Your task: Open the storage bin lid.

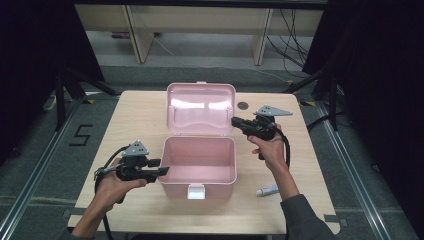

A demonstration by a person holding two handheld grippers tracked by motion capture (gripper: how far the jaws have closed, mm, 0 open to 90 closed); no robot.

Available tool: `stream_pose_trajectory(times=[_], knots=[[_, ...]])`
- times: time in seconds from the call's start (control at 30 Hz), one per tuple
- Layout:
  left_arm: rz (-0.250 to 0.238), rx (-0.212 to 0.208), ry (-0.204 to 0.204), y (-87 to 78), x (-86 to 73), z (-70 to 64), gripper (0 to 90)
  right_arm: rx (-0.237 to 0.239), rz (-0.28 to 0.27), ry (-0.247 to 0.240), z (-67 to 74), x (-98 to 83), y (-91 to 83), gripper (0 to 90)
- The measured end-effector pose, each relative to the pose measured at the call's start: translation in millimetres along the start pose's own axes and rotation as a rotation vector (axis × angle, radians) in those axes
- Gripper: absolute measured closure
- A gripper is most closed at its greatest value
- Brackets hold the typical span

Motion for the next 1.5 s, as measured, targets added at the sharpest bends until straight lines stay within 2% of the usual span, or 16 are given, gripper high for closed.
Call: stream_pose_trajectory(times=[0.2,0.23,0.27,0.37,0.4,0.43,0.5,0.53,0.67,0.87,1.0,1.1,1.17,1.27,1.47,1.5], knots=[[0.022,-0.018,-0.002,-1.3,-1.5,0.5,55.4,0.017,-0.030,-0.015,9.9,0.6,-3.1,84.1],[-0.008,-0.018,-0.034,0.8,-0.3,-1.8,54.8,0.020,-0.031,0.001,13.4,0.8,-5.6,83.8],[-0.002,-0.023,-0.033,0.0,-1.0,-1.1,54.1,0.021,-0.047,-0.024,13.6,2.5,-8.1,83.5],[-0.007,-0.049,-0.053,-0.7,-1.8,-1.7,54.2,0.046,-0.072,0.006,24.9,3.5,-20.1,82.1],[0.005,-0.046,-0.036,-1.8,-3.0,0.0,54.2,0.031,-0.064,-0.036,24.6,3.6,-23.8,81.3],[-0.001,-0.050,-0.044,-1.3,-2.6,-1.0,54.1,0.029,-0.032,-0.019,28.6,2.1,-29.0,80.2],[0.009,-0.048,-0.038,-2.6,-3.1,-0.4,54.2,0.024,-0.042,-0.060,32.0,4.2,-38.5,77.2],[-0.008,-0.050,-0.057,-1.5,-1.9,-2.0,54.3,0.018,-0.025,-0.040,34.7,2.7,-44.3,76.6],[-0.007,-0.055,-0.057,-1.9,-2.0,-1.7,54.3,-0.032,-0.002,-0.104,28.9,-0.5,-62.4,72.2],[-0.006,-0.056,-0.056,-1.9,-2.0,-1.6,54.1,-0.087,0.049,-0.120,17.7,-14.2,-82.6,67.0],[-0.005,-0.053,-0.053,-1.8,-2.1,-1.6,54.1,-0.101,0.092,-0.115,13.6,-24.8,-90.1,62.5],[-0.003,-0.051,-0.052,-1.9,-2.2,-1.8,54.2,-0.158,0.113,-0.141,7.2,-31.0,-93.0,57.9],[-0.008,-0.051,-0.053,-1.5,-1.8,-2.0,54.1,-0.159,0.124,-0.123,8.2,-35.4,-93.9,53.7],[-0.009,-0.049,-0.052,-1.4,-1.7,-2.2,54.1,-0.181,0.186,-0.171,5.0,-42.6,-98.4,46.8],[0.018,-0.038,-0.021,-2.8,-2.5,-1.2,54.4,-0.197,0.243,-0.174,3.1,-58.7,-106.3,41.9],[0.005,-0.040,-0.037,-1.8,-1.4,-2.8,54.5,-0.196,0.256,-0.190,0.7,-61.8,-107.8,41.7]])
Point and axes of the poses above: each handheld gripper's, and its own axes: y roughly forward along the jaws, x roughly out of its top, z roughly to its left, the point moved 8 cm from there along y, roughly forward along the jaws, and after that the axes turned 2 degrees about -x, right-handed, at the moved point
